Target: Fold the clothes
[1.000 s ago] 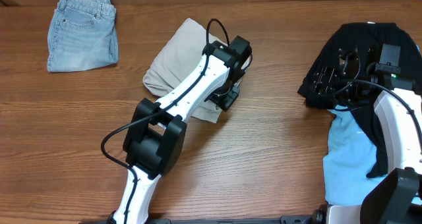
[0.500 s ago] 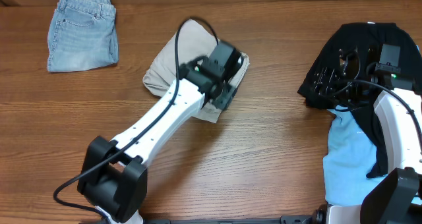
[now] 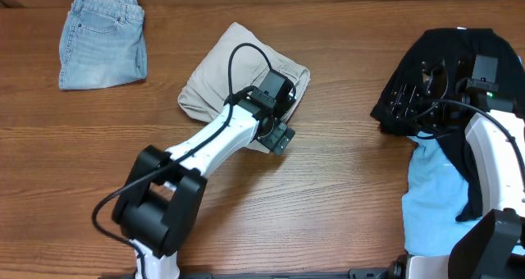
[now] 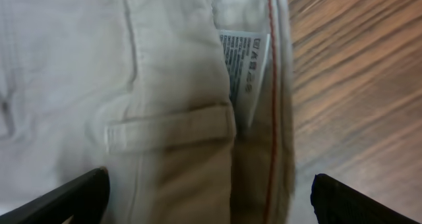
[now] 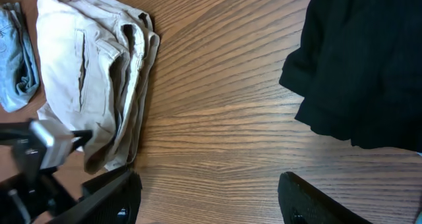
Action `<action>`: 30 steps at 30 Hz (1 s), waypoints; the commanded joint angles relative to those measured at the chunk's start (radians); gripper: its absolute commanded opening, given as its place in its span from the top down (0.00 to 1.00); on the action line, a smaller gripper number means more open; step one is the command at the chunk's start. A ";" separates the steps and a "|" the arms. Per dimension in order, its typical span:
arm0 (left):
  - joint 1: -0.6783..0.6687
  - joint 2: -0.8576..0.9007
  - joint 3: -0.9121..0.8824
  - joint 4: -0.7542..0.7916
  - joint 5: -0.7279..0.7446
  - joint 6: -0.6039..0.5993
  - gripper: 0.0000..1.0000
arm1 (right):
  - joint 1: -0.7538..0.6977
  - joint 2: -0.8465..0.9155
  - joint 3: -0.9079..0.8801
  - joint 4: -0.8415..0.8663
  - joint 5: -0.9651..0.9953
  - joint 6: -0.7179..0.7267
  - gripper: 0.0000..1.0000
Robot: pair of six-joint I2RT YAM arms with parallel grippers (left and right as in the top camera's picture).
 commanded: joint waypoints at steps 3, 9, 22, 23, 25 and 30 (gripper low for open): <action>0.005 0.094 -0.004 -0.008 0.017 0.063 0.00 | -0.001 -0.006 0.011 0.003 0.001 -0.008 0.29; 0.005 0.099 -0.004 0.008 -0.055 0.063 0.00 | -0.001 -0.006 0.011 0.004 0.001 -0.008 0.30; 0.006 0.198 -0.004 0.050 -0.134 0.077 0.12 | -0.001 -0.006 0.011 0.014 0.001 -0.007 0.29; 0.006 0.200 -0.004 0.050 -0.134 0.077 0.18 | -0.001 -0.006 0.011 0.014 0.001 -0.007 0.30; 0.005 0.199 -0.004 0.053 -0.151 0.078 0.30 | -0.001 -0.006 0.011 0.014 0.001 -0.007 0.30; 0.005 0.200 -0.004 0.055 -0.190 0.072 0.71 | -0.001 -0.006 0.011 0.014 0.001 -0.007 0.30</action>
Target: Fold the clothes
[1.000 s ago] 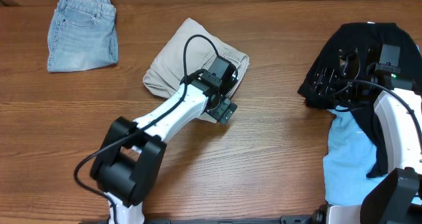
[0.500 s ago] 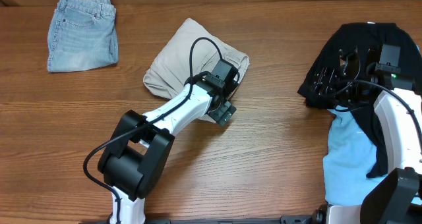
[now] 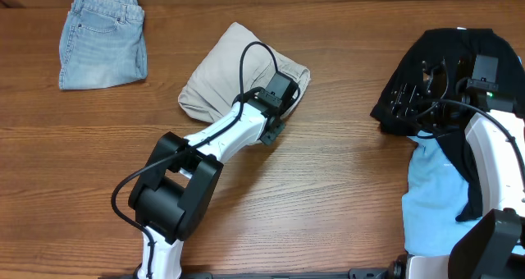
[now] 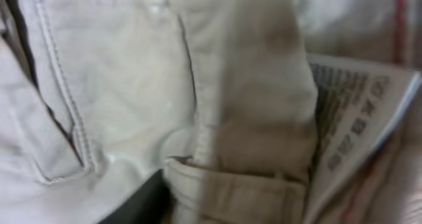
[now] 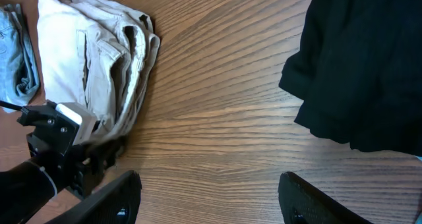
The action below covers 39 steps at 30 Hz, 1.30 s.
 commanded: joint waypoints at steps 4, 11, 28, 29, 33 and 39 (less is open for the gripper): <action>0.009 0.087 -0.033 -0.016 -0.079 -0.098 0.96 | -0.001 -0.006 0.011 0.005 0.000 -0.007 0.30; 0.066 0.060 0.167 -0.202 -0.160 -0.196 0.96 | -0.001 -0.006 0.011 0.005 0.000 -0.007 0.30; 0.371 0.059 1.122 -0.670 -0.160 -0.099 0.96 | -0.001 -0.006 0.011 0.006 0.000 -0.007 0.30; 0.387 0.059 1.153 -0.674 -0.160 -0.097 0.96 | -0.001 -0.006 0.011 0.006 0.000 -0.007 0.30; 0.460 0.059 1.247 -0.682 -0.159 -0.081 0.96 | -0.001 -0.006 0.011 0.002 0.000 -0.007 0.30; 0.579 0.059 1.268 -0.664 -0.160 -0.018 0.96 | -0.001 -0.006 0.011 -0.004 0.000 -0.007 0.30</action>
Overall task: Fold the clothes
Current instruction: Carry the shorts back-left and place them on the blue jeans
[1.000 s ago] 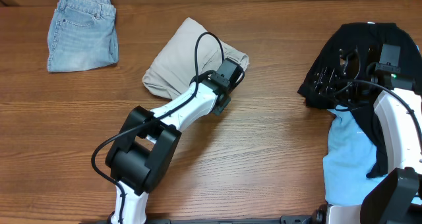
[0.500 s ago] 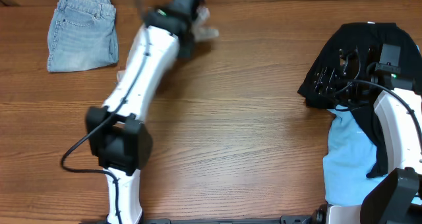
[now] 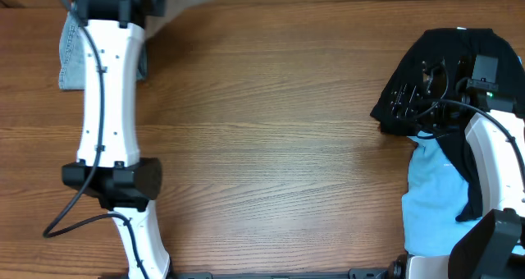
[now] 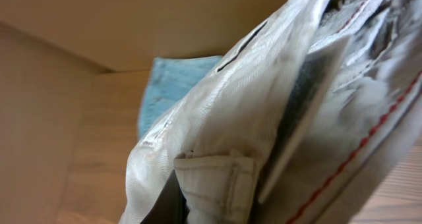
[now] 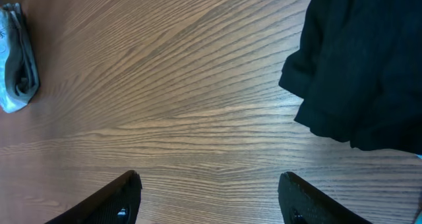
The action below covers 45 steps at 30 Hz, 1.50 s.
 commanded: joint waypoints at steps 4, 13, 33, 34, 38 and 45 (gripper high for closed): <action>0.147 -0.021 0.032 0.064 -0.031 0.051 0.96 | -0.001 -0.006 0.011 -0.005 -0.001 -0.006 0.30; 0.330 -0.005 0.029 0.222 0.059 0.122 0.96 | -0.001 -0.006 0.011 -0.005 -0.001 -0.006 0.30; 0.367 0.321 0.024 0.441 0.126 0.113 0.96 | -0.001 -0.006 0.011 0.003 -0.001 -0.006 0.29; 0.360 0.328 0.024 0.425 0.126 0.113 0.96 | -0.001 -0.006 0.011 0.005 -0.001 -0.005 0.29; 0.333 0.332 0.024 0.338 0.137 0.109 0.96 | -0.001 -0.006 0.011 0.008 -0.001 -0.003 0.29; 0.266 0.333 0.024 0.068 0.276 0.110 0.46 | -0.001 -0.006 0.011 0.010 -0.001 -0.003 0.29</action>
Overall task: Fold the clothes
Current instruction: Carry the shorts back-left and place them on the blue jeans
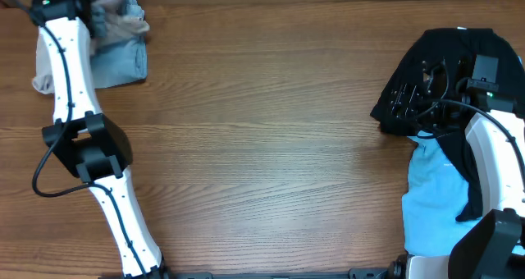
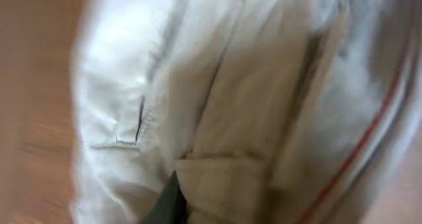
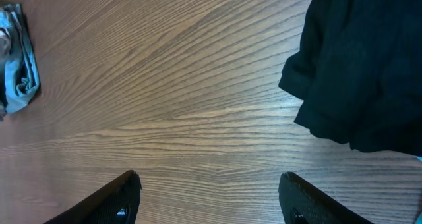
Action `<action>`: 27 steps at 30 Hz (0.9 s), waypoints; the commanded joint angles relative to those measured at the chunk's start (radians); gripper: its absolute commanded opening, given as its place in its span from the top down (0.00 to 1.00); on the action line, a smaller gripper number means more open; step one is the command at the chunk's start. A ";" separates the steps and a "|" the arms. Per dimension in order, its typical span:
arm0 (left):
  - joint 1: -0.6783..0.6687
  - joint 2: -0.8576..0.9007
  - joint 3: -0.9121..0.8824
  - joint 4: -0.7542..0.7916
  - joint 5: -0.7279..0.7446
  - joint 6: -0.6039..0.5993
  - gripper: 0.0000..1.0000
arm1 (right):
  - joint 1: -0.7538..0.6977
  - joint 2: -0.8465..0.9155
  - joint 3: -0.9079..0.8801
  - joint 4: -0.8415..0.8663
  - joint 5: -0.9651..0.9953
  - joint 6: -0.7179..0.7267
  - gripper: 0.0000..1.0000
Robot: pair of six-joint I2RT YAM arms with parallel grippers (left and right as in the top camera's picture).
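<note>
The folded beige trousers [image 1: 121, 15] hang bunched at the table's far left corner, over the folded blue jeans [image 1: 119, 64]. My left gripper [image 1: 82, 4] is shut on their waistband. In the left wrist view the trousers [image 2: 250, 118] fill the blurred frame, with one dark fingertip [image 2: 171, 201] showing under the cloth. My right gripper [image 3: 211, 204] stands open above bare wood, beside a black garment [image 3: 362, 66]. Overhead, the right gripper [image 1: 422, 90] sits at that black garment's [image 1: 455, 45] left edge.
A light blue garment [image 1: 435, 193] lies at the front right, partly under the right arm. A pale patch of cloth [image 1: 41, 82] shows left of the left arm. The jeans' edge [image 3: 16, 59] appears at the far left of the right wrist view.
The left arm has swung further left with the beige trousers, which are now lower, over the blue jeans at the far left corner. The right arm has not moved.
My left gripper was open above the folded beige trousers in the middle of the table. Then it was down on their waistband. Then the trousers were off the table, held high at the back left, and now they hang over the jeans.
</note>
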 commanded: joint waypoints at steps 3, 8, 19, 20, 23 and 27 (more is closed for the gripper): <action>-0.066 -0.025 0.024 -0.180 0.133 -0.004 0.21 | -0.001 -0.006 0.011 0.006 0.000 -0.005 0.24; -0.093 -0.028 0.036 -0.200 0.094 -0.003 0.14 | -0.001 -0.006 0.011 0.006 0.000 -0.005 0.21; -0.091 -0.109 0.227 -0.236 0.139 -0.108 0.07 | -0.001 -0.006 0.014 0.005 0.000 -0.005 0.11; -0.099 -0.131 0.255 -0.251 0.145 -0.109 0.00 | -0.001 -0.007 0.025 -0.004 0.000 -0.006 0.00; -0.117 -0.187 0.295 -0.283 0.152 -0.131 0.00 | -0.001 -0.016 0.072 -0.043 0.035 -0.010 0.00; -0.143 -0.302 0.307 -0.351 0.167 -0.153 0.00 | -0.001 -0.066 0.183 -0.125 0.140 -0.013 0.00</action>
